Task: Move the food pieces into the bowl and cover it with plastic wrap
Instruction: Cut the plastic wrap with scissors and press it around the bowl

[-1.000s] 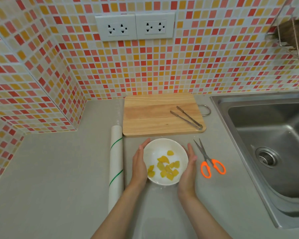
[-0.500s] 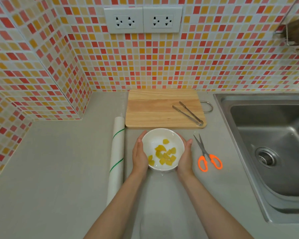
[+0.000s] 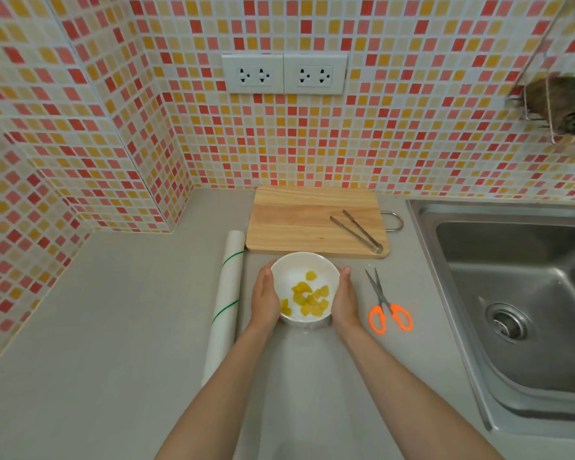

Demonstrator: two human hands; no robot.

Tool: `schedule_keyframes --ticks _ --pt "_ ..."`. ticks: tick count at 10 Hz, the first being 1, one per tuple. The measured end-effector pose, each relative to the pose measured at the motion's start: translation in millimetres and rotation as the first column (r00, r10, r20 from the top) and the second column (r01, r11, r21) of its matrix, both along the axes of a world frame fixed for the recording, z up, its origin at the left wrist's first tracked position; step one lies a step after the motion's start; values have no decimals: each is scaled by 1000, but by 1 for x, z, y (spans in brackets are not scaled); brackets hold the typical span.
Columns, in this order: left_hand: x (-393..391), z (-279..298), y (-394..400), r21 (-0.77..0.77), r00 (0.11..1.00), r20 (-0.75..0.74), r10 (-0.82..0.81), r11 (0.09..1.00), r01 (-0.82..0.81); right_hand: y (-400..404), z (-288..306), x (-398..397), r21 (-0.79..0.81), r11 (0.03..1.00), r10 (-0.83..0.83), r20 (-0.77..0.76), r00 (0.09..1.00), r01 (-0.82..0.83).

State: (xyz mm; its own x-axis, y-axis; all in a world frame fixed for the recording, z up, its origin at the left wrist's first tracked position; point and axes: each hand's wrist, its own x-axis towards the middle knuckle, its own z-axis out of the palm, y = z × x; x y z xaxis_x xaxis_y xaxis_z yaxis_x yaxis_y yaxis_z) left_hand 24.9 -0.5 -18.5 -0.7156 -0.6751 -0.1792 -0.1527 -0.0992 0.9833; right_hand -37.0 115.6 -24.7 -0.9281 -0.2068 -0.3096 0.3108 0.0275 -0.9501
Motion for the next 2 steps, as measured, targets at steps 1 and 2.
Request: schedule_keyframes --ticks 1,2 --pt "2 1 1 -22 1000 8 2 1000 -2 0 2 0 32 999 12 -1 1000 -12" --pt "4 4 0 -55 999 47 -12 998 14 1 7 -1 83 996 18 11 1000 -18"
